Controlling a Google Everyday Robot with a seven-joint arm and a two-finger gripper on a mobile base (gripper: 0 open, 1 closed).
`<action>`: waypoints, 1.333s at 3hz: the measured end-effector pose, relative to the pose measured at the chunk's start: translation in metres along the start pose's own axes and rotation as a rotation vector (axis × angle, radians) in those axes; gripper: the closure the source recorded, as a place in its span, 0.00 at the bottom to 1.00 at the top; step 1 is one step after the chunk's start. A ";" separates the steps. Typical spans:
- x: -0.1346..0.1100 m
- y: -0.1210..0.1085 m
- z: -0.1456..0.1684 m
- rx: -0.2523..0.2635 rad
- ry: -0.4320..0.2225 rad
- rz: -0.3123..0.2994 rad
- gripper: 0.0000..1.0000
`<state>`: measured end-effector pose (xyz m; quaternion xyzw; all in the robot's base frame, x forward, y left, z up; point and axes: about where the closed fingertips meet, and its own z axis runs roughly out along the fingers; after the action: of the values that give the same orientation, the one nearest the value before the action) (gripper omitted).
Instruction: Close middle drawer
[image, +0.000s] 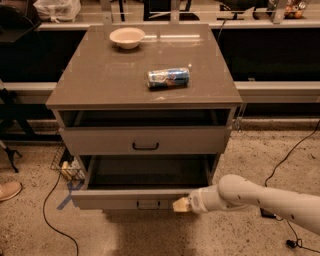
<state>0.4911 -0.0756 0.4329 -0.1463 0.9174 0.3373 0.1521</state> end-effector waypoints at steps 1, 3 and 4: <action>-0.042 0.010 0.019 -0.027 -0.073 -0.030 1.00; -0.076 0.014 0.036 -0.058 -0.131 -0.038 1.00; -0.097 0.015 0.047 -0.077 -0.166 -0.039 1.00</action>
Offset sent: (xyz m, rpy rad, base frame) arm 0.0968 0.0608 0.0189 0.1207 -0.1606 -0.0372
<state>0.5828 -0.0172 0.4437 -0.1417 0.8849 0.3804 0.2283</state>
